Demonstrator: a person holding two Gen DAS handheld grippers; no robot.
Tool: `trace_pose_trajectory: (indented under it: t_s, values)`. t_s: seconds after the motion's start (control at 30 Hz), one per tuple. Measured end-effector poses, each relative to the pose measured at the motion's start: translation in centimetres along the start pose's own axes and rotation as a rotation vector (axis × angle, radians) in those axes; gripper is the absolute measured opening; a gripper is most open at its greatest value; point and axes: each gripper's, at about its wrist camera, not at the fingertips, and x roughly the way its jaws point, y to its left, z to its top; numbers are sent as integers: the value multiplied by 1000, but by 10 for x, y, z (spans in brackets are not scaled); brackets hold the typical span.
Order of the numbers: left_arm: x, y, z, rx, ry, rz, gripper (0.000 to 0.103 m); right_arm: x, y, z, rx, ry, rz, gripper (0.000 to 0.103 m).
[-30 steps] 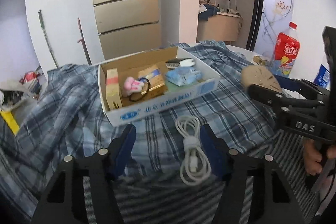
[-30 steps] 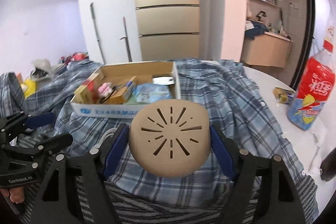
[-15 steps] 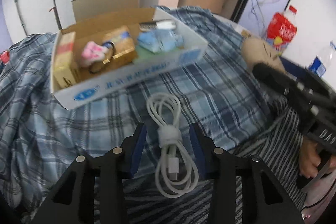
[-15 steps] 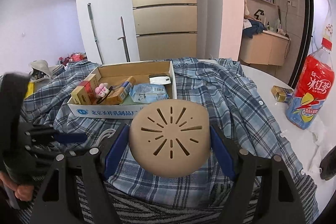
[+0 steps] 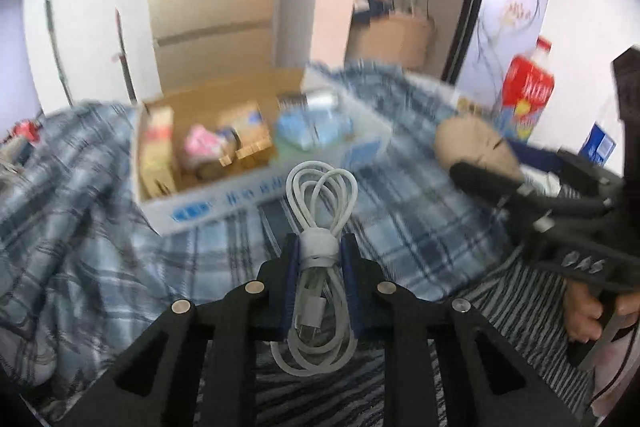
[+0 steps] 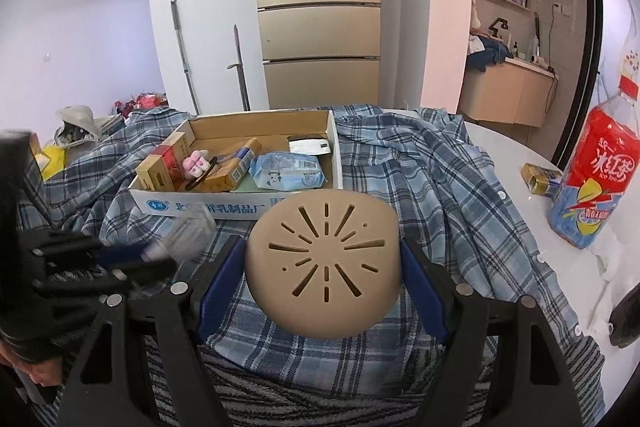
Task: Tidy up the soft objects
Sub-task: 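Lift the white cable and the beige lid and carry them over the box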
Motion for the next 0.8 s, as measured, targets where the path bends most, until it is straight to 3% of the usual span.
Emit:
trace_pose_trajectory:
  t_s: [0.2,0.37,0.8]
  values:
    - [-37,2,-3,-12,-177,88,22,-15,10,0,-46,-84,48,76]
    - [-59,-1,-3,-2,-262,169,22,-27,20,-1,-92,-158,82,76]
    - [-76,-4,-5,-11,-281,226,22,-30,22,-2,-109,-175,94,76]
